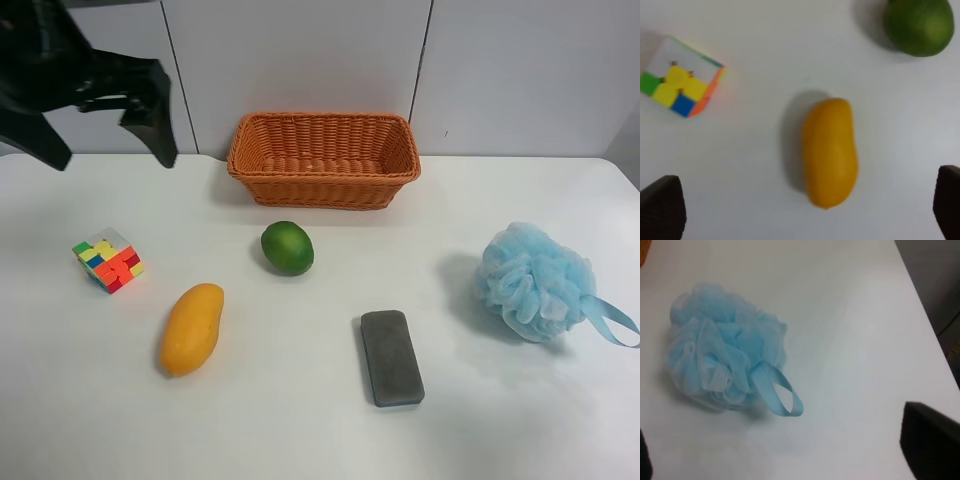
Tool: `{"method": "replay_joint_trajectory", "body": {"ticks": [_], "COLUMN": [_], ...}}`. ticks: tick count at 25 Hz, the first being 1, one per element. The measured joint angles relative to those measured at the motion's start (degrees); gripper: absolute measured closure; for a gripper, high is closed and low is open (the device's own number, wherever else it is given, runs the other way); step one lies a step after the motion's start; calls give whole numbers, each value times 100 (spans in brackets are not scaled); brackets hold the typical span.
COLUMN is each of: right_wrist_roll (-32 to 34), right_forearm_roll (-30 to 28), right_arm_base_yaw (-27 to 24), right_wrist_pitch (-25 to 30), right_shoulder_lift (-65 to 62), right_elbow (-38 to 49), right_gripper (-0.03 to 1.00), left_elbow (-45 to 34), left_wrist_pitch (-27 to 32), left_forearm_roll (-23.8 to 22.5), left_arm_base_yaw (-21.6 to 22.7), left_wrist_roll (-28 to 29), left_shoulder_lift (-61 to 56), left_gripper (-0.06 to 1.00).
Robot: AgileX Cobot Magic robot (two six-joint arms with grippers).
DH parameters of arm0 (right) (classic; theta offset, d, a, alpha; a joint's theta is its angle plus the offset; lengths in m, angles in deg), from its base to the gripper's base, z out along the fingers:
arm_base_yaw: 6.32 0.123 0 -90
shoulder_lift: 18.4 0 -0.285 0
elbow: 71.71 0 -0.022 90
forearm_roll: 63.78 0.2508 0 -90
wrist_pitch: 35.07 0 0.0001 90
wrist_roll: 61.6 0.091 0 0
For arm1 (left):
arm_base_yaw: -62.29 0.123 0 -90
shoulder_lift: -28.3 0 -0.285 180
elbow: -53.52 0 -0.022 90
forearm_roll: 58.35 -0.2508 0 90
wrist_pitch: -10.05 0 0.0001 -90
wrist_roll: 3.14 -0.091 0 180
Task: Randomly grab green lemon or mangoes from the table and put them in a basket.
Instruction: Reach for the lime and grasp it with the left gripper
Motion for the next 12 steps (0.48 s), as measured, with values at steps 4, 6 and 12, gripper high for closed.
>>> {"method": "replay_joint_trajectory", "body": {"ticks": [4, 6, 12], "right_wrist_roll": [0, 0, 0], "right_forearm_roll": [0, 0, 0], "right_arm_base_yaw": [0, 0, 0], "right_wrist_pitch": [0, 0, 0], "right_shoulder_lift": [0, 0, 0], "right_elbow": [0, 0, 0], "right_gripper": [-3, -3, -3], "left_elbow": [475, 696, 1199], "left_wrist_pitch": [-66, -114, -414], "left_forearm_roll": [-19, -19, -13], "left_arm_base_yaw": [-415, -561, -820], "left_wrist_roll": [447, 565, 791], "left_shoulder_lift": [768, 1127, 1942], "left_gripper": [-5, -5, -5]}}
